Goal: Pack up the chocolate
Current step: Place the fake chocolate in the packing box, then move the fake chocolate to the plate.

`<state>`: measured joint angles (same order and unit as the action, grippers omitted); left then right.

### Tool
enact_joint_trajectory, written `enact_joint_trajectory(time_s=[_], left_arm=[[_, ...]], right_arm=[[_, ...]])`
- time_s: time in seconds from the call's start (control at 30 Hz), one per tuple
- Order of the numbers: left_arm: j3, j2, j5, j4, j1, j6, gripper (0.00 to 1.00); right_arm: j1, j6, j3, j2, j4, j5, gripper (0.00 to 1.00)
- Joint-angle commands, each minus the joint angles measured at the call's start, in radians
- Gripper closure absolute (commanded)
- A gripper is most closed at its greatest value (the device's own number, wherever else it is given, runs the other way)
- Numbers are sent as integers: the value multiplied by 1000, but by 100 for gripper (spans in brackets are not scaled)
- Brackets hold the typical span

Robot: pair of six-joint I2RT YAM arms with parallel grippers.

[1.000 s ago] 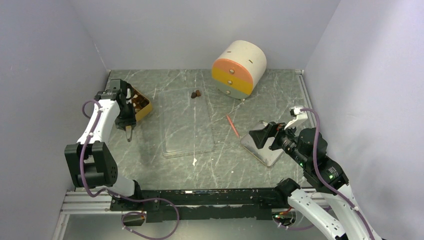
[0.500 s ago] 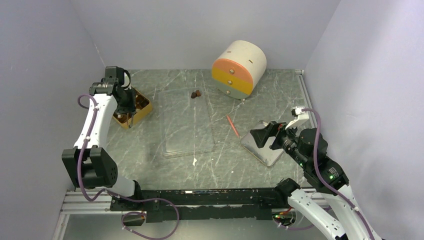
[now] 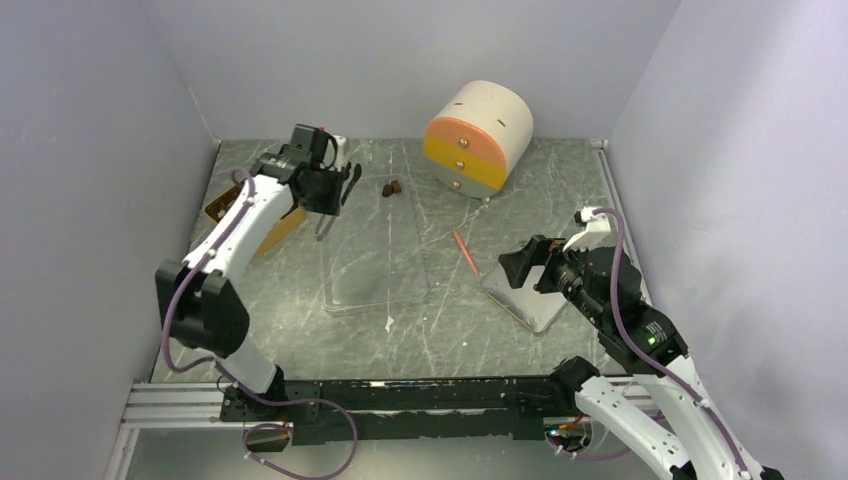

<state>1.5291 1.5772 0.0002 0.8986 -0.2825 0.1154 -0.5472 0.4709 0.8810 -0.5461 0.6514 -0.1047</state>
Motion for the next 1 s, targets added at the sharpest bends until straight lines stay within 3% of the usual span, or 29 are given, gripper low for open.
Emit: enact_joint_trajectory(time_s=[0.0,0.4,0.97], left_arm=[[20,104,11,-73,-42,-48,67],[5,228,1,-191,-92,-90,64],[68,377,13,-234,-106,-103,62]], right_arm=[[-5,-3,42,-10,-16,-43,0],[-5,6,45,-20,-13,-58,1],[-6,9,53,-28,0,-71,1]])
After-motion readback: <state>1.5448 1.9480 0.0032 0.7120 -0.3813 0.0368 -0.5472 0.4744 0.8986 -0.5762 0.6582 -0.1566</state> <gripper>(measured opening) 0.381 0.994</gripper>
